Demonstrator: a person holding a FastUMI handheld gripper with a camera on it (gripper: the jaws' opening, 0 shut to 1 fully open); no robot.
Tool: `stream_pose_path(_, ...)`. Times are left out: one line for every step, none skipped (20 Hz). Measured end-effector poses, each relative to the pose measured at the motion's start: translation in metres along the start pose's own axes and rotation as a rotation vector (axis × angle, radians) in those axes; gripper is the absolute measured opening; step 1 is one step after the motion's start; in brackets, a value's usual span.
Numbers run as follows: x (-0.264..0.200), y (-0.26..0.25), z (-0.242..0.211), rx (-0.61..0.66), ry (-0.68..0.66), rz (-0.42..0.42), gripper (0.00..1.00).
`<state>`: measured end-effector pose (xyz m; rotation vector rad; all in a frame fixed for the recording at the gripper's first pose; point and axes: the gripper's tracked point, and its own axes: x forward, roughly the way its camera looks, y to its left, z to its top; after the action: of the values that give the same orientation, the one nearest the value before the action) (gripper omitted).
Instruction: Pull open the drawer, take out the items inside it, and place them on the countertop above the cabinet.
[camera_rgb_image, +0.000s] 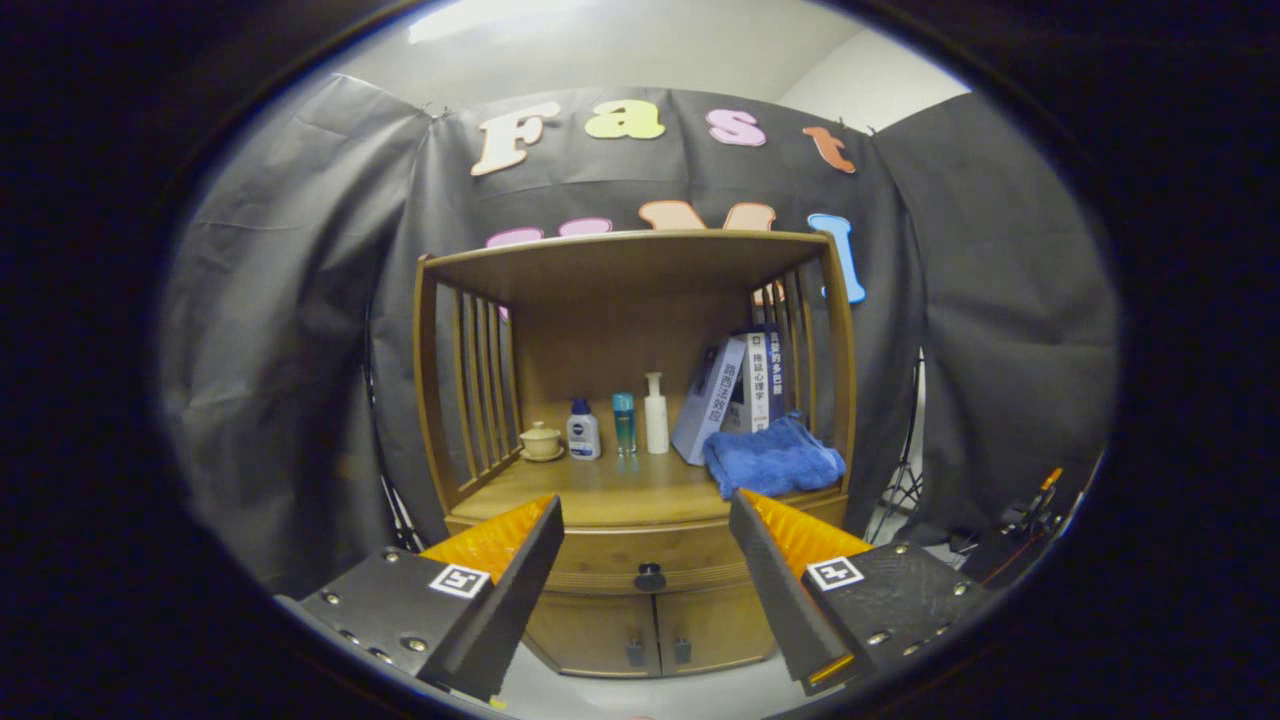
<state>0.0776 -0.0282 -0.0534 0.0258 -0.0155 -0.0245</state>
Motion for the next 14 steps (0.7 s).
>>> stream_pose_path(0.006, 0.001, -0.001, -0.021, -0.009, 0.005, 0.99)
stream_pose_path(0.012, 0.003, -0.001, -0.043, -0.018, 0.011, 1.00)
stream_pose_path(0.019, 0.005, -0.002, -0.063, -0.028, 0.023, 0.99)
stream_pose_path(0.027, 0.009, -0.004, -0.074, -0.036, 0.034, 0.99)
stream_pose_path(0.035, 0.011, -0.009, -0.077, -0.041, 0.045, 0.99)
stream_pose_path(0.044, 0.014, -0.013, -0.068, -0.042, 0.051, 0.99)
stream_pose_path(0.052, 0.017, -0.021, -0.058, -0.033, 0.058, 0.99)
stream_pose_path(0.061, 0.022, -0.030, -0.050, -0.022, 0.066, 0.99)
stream_pose_path(0.069, 0.025, -0.038, -0.037, -0.008, 0.076, 0.99)
stream_pose_path(0.078, 0.028, -0.046, -0.027, 0.002, 0.086, 1.00)
stream_pose_path(0.087, 0.028, -0.053, -0.020, 0.013, 0.085, 0.99)
stream_pose_path(0.097, 0.028, -0.060, -0.019, 0.021, 0.087, 0.99)
stream_pose_path(0.106, 0.026, -0.068, -0.024, 0.030, 0.084, 0.99)
stream_pose_path(0.115, 0.022, -0.076, -0.035, 0.036, 0.075, 1.00)
